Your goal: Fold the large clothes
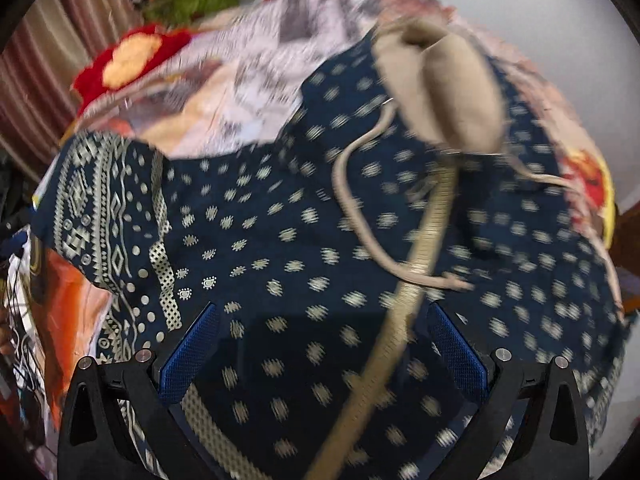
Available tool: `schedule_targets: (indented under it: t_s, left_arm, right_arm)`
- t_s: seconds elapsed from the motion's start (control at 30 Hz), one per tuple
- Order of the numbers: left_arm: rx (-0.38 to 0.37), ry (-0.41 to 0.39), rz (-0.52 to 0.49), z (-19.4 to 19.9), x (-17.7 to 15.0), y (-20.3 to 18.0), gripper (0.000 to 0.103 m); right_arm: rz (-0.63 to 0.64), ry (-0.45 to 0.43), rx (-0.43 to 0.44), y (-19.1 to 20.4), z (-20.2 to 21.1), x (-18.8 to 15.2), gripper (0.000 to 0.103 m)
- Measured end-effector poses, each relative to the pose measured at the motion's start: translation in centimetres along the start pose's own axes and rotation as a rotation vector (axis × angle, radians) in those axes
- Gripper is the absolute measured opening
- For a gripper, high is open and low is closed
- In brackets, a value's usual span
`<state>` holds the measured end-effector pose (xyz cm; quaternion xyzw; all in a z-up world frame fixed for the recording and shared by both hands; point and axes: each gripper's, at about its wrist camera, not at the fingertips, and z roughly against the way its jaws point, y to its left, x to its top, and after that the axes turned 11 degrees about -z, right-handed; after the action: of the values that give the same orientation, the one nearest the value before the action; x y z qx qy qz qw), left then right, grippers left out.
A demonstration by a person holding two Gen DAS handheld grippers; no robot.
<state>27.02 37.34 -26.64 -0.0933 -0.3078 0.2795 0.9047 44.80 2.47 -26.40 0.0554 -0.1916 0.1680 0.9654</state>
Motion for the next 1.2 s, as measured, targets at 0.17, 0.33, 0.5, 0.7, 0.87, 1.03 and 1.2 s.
schedule_targets:
  t_s: [0.17, 0.33, 0.5, 0.7, 0.87, 1.03, 1.2]
  left_arm:
    - [-0.130, 0.002, 0.105, -0.7, 1.0, 2.0, 0.087]
    - [-0.135, 0.005, 0.147, -1.6, 2.8, 3.4, 0.065]
    - [0.007, 0.022, 0.081, -2.6, 4.8, 2.9, 0.024]
    - [0.154, -0.078, -0.120, -0.5, 6.9, -2.3, 0.006]
    - [0.057, -0.206, -0.260, 4.3, 8.3, -9.3, 0.004]
    - [-0.054, -0.288, -0.446, 8.1, 8.3, -18.1, 0.004]
    - [-0.189, -0.221, -0.593, 7.4, 5.5, -26.9, 0.004]
  right_arm:
    - [0.056, 0.113, 0.059, 2.8, -4.2, 0.9, 0.103]
    - [0.127, 0.133, 0.041, 5.3, -6.8, 1.4, 0.103]
    - [0.220, 0.119, -0.014, 8.0, -8.0, 0.9, 0.103]
    - [0.243, 0.112, -0.011, 9.2, -7.8, -0.4, 0.103]
    - [0.248, 0.123, -0.018, 9.9, -7.3, -1.0, 0.103]
    - [0.174, 0.189, 0.096, 7.8, -4.4, -1.0, 0.103]
    - [0.026, 0.120, 0.196, 2.0, 2.0, -2.1, 0.103]
